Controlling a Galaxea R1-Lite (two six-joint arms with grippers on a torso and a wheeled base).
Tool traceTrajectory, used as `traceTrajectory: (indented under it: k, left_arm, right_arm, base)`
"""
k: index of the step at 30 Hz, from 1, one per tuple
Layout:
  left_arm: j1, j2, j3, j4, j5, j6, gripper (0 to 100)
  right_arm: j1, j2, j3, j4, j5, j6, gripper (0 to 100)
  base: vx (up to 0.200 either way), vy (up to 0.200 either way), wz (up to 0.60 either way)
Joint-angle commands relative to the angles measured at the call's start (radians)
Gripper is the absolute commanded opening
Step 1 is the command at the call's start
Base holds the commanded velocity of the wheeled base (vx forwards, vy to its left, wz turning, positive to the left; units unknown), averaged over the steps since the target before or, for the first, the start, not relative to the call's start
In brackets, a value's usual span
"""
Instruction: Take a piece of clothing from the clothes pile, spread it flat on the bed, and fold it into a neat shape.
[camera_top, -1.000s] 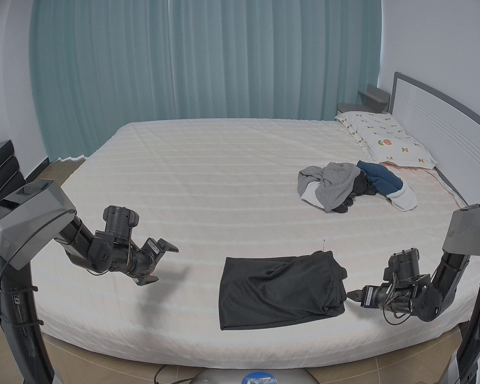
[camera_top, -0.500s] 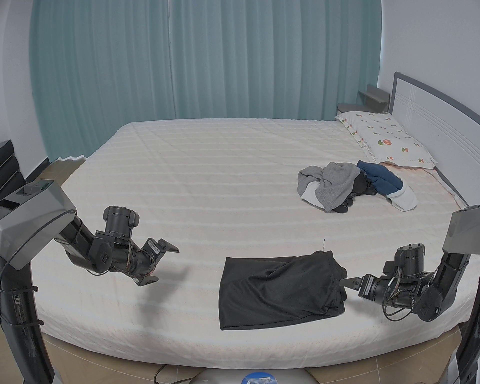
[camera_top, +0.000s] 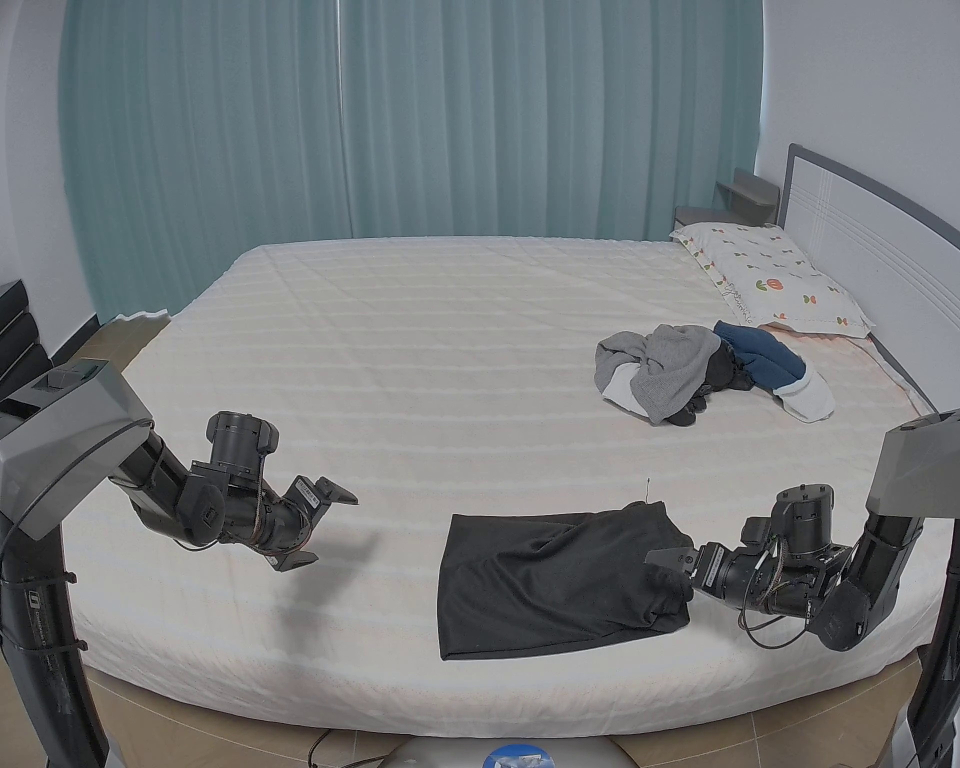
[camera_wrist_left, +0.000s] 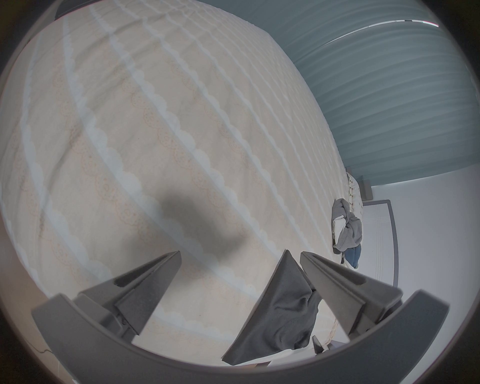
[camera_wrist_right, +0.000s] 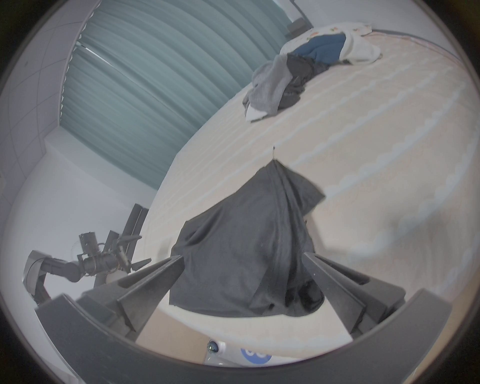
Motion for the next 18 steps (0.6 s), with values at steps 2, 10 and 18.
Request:
traceTrajectory:
  k: [2,10,18]
  left_arm:
    - [-0.002,0.000,0.001,0.000,0.003,0.001,100]
    - [-0.002,0.000,0.001,0.000,0.003,0.002,100]
    - [-0.002,0.000,0.000,0.000,0.003,0.002,100]
  right_arm:
    - [0.005,0.033,0.041,-0.014,0.018,-0.005,100]
    - [0.007,0.062,0.027,-0.014,0.034,0.007,100]
    - [0.007,0.116,0.044,-0.087,0.032,-0.008,0]
  base:
    - [0.000,0.000,0.00]
    - [0.000,0.000,0.00]
    - [0.000,0.000,0.00]
